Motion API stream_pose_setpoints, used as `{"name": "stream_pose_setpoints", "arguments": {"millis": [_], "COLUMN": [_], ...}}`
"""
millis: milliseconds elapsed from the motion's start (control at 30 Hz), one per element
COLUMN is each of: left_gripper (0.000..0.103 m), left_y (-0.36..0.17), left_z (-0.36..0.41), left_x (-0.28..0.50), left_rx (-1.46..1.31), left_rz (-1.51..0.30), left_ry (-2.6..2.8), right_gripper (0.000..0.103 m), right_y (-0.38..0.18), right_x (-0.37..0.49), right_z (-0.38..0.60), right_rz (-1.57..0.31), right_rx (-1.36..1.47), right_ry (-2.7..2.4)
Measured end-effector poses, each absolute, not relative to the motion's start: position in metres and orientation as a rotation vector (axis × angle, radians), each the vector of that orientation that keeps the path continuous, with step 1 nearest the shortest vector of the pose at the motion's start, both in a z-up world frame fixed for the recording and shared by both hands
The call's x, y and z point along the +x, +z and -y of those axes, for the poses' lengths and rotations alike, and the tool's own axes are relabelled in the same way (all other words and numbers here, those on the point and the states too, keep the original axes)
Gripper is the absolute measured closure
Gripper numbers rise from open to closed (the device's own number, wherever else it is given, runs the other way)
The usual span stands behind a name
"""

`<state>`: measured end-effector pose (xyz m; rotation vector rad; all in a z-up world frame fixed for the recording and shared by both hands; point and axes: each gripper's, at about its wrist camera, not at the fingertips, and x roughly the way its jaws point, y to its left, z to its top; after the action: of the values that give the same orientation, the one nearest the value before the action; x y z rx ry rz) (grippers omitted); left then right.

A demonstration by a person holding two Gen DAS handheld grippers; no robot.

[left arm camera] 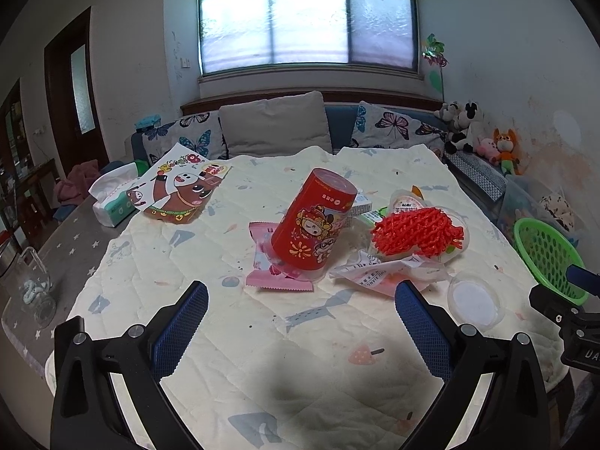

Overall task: Collect trash
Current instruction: 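Move both tools toward the red can and red mesh bag on the table, then grasp the red can with the left tool while the right tool grasps the red mesh bag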

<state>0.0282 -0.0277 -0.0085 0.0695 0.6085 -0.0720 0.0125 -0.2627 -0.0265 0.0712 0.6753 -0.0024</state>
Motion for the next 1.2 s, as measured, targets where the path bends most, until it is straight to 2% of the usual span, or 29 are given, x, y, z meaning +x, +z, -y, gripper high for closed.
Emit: {"name": "stream_pose_setpoints", "arguments": {"millis": [1200], "left_gripper": [0.006], "left_y": [-0.013], "left_z": [0.031], "left_x": [0.096], "left_rx": [0.08], "left_rz": [-0.698], "left_ry": [-0.044], "right_gripper": [0.004], "right_y": [-0.024], "right_x": [0.083], "right_z": [0.268], "right_rz": [-0.73], "right_rx": [0.029], "right_ry": [0.089]}}
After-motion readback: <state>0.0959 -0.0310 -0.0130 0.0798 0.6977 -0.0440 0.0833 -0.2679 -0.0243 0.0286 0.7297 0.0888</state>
